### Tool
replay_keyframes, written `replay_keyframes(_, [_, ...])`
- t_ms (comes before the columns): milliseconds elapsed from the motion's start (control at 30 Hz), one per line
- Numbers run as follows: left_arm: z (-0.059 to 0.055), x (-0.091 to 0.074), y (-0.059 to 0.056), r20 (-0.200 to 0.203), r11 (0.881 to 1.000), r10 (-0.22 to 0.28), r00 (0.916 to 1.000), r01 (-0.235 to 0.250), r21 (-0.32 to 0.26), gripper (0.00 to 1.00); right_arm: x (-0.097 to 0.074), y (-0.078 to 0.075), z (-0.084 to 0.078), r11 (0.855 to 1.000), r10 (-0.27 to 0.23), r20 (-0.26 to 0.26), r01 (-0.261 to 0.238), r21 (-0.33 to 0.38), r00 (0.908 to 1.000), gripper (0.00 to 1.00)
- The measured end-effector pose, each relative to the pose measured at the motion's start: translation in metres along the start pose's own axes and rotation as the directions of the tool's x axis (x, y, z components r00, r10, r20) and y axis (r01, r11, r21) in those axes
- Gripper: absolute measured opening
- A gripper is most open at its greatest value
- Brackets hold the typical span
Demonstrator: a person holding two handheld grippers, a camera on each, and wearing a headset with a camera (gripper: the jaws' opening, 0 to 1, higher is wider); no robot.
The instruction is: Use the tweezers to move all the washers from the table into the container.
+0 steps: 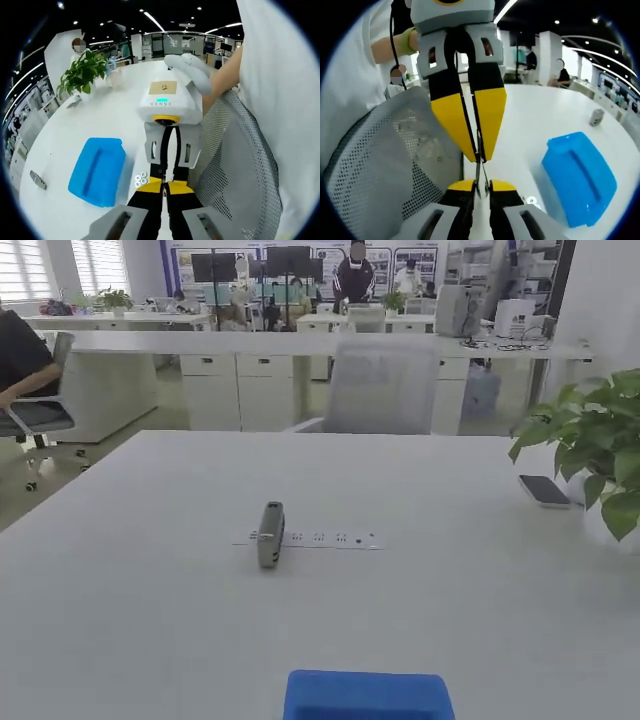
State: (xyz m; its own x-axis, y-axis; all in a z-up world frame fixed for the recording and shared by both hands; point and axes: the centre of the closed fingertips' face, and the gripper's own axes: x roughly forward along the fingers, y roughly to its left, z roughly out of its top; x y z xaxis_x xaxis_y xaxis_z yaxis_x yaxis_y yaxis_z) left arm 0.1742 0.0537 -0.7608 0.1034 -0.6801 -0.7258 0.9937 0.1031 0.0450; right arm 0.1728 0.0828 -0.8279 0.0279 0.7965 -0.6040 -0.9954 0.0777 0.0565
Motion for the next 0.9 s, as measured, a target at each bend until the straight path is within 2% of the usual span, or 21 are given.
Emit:
replay_keyframes(100, [0.006,-0.002,0.006,-0.005,0.999,0.014,0.9999,-0.014,0.035,0.0,-0.005,-0.009,0.004,1.0,-0.028,0.011,0.028,0.003,0.9996,0.06])
replay_keyframes(167, [0.008,-0.002,0.013,-0.007,0.999,0.028,0.9996,-0.027,0.046,0.0,-0.008,-0.02,0.004,0.998,-0.067,0.008,0.067,0.009,0.9977,0.06])
replay_keyframes(267, [0.007,-0.001,0.022,-0.005,0.998,0.041,0.9991,-0.041,0.046,0.0,-0.009,-0.032,0.001,0.995,-0.1,0.006,0.1,0.024,0.995,0.07])
replay_keyframes(367, [0.004,0.002,0.031,-0.024,0.997,0.057,0.9981,-0.056,0.045,0.0,-0.009,-0.041,-0.003,0.991,-0.124,-0.003,0.124,0.043,0.9922,0.07])
replay_keyframes(567, [0.002,0.006,0.034,-0.056,0.997,0.046,0.9974,-0.042,0.067,0.0,-0.006,-0.044,-0.005,0.992,-0.115,-0.006,0.115,0.06,0.9933,0.08])
replay_keyframes(900, [0.002,0.007,0.04,-0.072,0.996,0.036,0.9967,-0.03,0.086,0.0,0.0,-0.049,-0.007,0.99,-0.115,0.005,0.114,0.084,0.9933,0.08])
